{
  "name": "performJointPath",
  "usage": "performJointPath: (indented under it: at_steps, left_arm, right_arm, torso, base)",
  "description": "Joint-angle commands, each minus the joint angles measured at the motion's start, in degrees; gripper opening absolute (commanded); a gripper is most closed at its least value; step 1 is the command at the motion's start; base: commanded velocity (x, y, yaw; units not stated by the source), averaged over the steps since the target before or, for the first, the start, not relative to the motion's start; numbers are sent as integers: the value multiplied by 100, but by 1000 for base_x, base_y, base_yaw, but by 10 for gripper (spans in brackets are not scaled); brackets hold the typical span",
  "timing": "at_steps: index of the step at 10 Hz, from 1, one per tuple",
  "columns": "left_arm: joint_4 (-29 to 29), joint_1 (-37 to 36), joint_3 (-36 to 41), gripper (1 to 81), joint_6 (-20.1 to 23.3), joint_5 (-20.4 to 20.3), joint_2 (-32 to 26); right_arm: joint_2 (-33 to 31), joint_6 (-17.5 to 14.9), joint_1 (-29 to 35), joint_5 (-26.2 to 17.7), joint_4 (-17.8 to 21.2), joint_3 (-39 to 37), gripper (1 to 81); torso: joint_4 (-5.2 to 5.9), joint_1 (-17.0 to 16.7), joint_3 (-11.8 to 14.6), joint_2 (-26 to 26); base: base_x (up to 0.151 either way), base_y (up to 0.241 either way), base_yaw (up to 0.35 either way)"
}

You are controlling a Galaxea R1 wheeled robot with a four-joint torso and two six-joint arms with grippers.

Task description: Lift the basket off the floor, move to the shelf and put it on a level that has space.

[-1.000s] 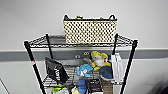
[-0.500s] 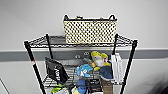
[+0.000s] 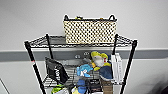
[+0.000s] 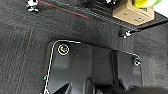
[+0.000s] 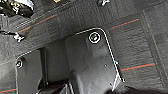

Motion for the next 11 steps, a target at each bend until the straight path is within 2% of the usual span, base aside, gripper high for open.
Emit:
performJointPath:
  at_steps: [1,4,6,8,11]
  left_arm:
    - [288,-213,-405,811,37,251,295]
    - [385,-37,-923,811,46,251,690]
    - [438,42,-1037,811,55,242,831]
    - [543,120,-1178,811,64,251,963]
    - [596,253,-1837,811,81,251,1411]
  right_arm:
    - [215,-76,106,-24,23,-379,811]
    - [619,-102,-114,257,5,-880,811]
    - [812,-111,-316,555,-47,-976,811]
    - [945,-111,-439,661,-91,-1073,811]
    - [1138,-102,-632,872,-240,-1205,811]
  torso:
    - [0,0,0,0]
    - [0,0,2,0]
    - [0,-2,5,-2]
    - [0,-5,7,-2]
    - [0,-7,9,-4]
  base:
    - [0,0,0]
    - [0,0,0]
    - [0,0,0]
    - [0,0,0]
    - [0,0,0]
